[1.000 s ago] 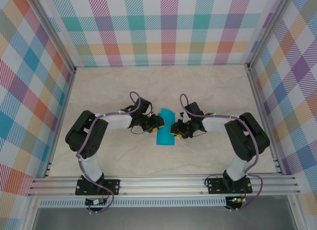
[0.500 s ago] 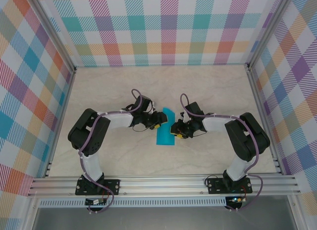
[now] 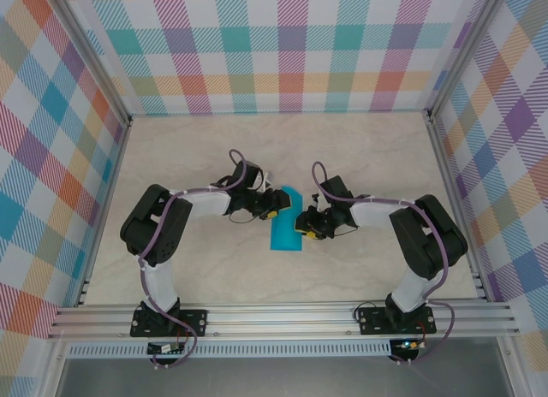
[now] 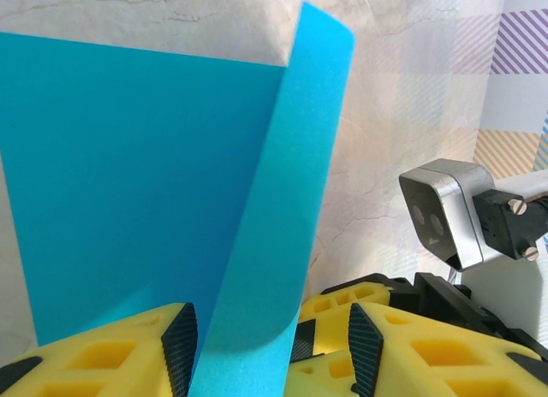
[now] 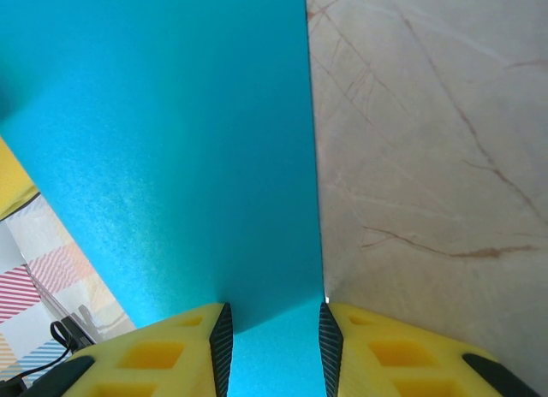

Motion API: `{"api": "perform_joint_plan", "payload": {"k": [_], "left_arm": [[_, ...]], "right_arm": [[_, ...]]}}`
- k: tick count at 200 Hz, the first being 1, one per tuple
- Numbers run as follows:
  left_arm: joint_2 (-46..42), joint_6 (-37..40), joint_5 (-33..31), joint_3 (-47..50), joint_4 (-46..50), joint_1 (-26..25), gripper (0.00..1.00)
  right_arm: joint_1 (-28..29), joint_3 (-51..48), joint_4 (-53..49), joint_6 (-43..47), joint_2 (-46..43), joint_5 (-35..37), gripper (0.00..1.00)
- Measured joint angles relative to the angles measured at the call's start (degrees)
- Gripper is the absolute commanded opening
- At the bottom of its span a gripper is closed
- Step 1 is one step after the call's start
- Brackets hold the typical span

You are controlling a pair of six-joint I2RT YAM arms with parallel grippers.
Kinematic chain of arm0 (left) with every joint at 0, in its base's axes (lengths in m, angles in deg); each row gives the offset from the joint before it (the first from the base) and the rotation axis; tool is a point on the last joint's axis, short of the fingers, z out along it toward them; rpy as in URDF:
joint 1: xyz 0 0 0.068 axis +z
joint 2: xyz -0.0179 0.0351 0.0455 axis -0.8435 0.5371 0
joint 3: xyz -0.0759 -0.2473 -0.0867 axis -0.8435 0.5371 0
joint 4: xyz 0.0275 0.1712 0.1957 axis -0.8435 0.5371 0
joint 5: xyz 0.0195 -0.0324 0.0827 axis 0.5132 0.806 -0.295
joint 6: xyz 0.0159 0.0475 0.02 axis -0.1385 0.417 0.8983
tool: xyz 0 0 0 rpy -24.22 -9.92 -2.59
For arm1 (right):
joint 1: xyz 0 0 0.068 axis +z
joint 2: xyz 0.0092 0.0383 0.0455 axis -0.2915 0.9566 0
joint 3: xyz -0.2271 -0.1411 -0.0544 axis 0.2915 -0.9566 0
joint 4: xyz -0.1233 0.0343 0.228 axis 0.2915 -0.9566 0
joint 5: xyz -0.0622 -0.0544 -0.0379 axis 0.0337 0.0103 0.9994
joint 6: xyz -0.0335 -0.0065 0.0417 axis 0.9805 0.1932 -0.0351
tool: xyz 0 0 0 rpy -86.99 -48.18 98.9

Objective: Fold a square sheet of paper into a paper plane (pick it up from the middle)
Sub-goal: Fold the triangle a second time at the center of the table.

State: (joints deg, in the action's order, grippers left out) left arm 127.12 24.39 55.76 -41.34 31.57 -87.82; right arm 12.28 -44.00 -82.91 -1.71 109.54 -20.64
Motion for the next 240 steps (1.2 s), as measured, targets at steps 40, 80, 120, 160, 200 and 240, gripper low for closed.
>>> {"api": "perform_joint_plan", "payload": {"k": [40,80,120,160,200,240], "left_arm": [[-0.2,-0.96,1.68,1.62,-2.27,0.09,0.52],[-2.25,-2.8,2.29,4.17,-4.02,0.09,0.51],[-4.0,-5.27,2.54,6.54,-6.43,0.09,0.46],[-4.0,-7.74,2.45,8.26,-6.78,0.09,0.35],[-4.0,-9.38,2.1,9.27,-6.51,0.09,0.24],[-4.0,-9.64,1.6,9.09,-5.6,0.09,0.14]], "right_arm": [[0.0,0.0,-0.42,0.0,-0.52,0.02,0.36],[0.0,0.0,-0.48,0.0,-1.95,0.02,0.36],[0.0,0.0,-0.46,-0.02,-2.16,0.0,0.36],[0.02,-2.29,-0.35,0.26,-6.75,0.83,0.43],[5.84,-3.04,-3.43,3.61,-15.76,8.94,0.63],[17.66,-1.62,-7.43,8.5,-17.57,22.12,0.69]]}}
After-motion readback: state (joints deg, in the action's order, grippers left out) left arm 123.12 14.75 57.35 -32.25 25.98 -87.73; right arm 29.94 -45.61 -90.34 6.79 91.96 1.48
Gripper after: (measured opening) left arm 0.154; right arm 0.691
